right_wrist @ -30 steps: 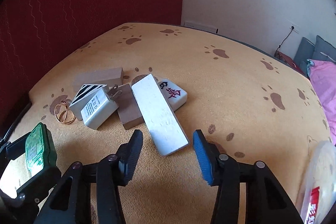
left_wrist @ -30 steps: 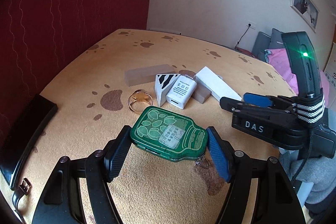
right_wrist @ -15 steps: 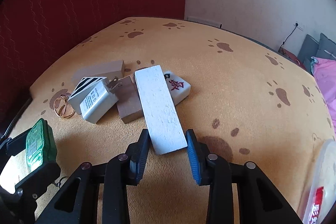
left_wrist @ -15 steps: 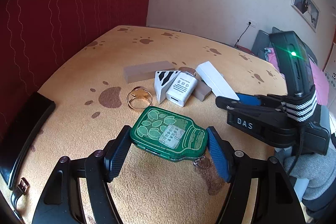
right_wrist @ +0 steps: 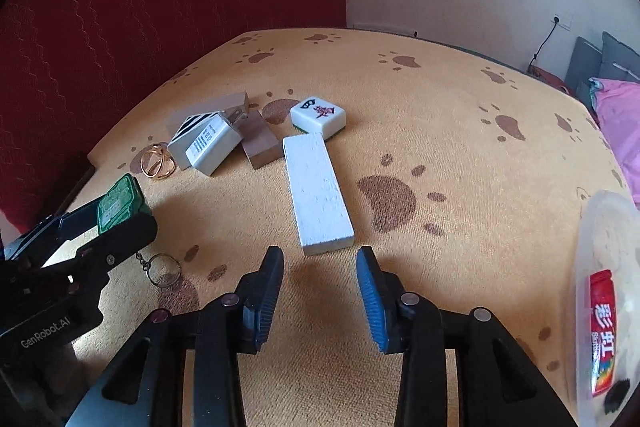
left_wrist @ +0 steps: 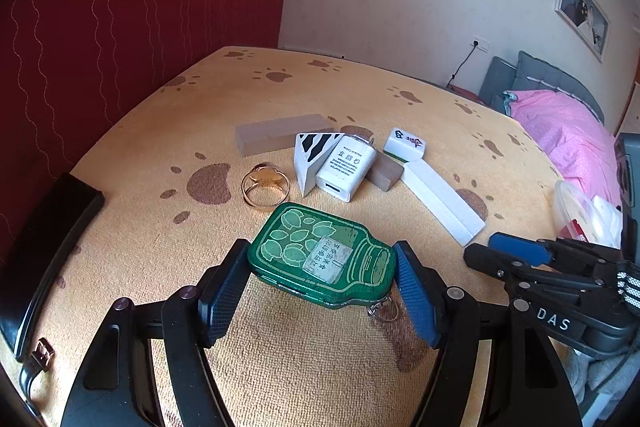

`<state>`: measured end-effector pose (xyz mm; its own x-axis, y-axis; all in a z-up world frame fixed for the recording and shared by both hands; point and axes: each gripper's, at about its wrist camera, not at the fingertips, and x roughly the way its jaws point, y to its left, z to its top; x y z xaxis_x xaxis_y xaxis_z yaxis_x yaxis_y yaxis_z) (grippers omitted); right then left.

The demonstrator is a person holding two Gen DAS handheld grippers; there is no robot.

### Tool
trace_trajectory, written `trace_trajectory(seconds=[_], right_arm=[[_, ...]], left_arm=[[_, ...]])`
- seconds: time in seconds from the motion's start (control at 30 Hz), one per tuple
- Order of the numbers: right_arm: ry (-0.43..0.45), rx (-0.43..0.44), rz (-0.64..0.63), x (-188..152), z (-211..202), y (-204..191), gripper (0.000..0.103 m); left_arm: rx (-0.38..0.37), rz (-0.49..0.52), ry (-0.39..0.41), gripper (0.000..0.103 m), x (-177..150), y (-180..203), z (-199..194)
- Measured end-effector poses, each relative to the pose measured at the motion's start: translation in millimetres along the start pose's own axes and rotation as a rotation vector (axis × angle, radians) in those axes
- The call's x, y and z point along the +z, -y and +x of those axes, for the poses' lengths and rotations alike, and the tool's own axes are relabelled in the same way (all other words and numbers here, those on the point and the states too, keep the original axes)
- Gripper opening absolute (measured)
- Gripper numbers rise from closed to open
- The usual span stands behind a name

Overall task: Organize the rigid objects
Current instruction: 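Grasp the white rectangular block with the right gripper while the left holds the tin, then carry the white block into the bowl and open the right gripper while the left carries the tin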

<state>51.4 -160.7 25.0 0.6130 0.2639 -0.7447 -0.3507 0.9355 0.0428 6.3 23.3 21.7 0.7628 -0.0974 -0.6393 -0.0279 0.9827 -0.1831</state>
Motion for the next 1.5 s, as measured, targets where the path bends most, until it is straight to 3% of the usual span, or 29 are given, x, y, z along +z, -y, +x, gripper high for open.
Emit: trace_trajectory(seconds=[0.1,0.33,0.47,0.53,0.6,1.1,1.5], right_arm=[[0.023,-0.004,0.013,12,7,0,0.059],[-0.004,-0.032,-0.008,28,36,-5,0.058],[-0.003,-0.044,-0.024,26,40,-8,0.049],[-0.003,-0.042,-0.028,25,38,-9,0.037],[-0.004,-0.039,-0.023,24,36,-8,0.034],[0.07,0.039,0.145,0,-24,20,0.032],[0.127,0.023,0.252,-27,-69,55,0.032]], left_arm=[[0.001,0.0,0.001,0.072,0,0,0],[-0.001,0.0,0.0,0.072,0,-1,0],[-0.002,-0.001,-0.002,0.072,0,-1,2],[-0.003,0.0,-0.003,0.072,-1,-1,2],[-0.005,-0.001,-0.005,0.072,-1,-1,2],[-0.005,0.001,-0.007,0.072,-1,0,2],[0.003,0.01,-0.009,0.072,-2,2,3]])
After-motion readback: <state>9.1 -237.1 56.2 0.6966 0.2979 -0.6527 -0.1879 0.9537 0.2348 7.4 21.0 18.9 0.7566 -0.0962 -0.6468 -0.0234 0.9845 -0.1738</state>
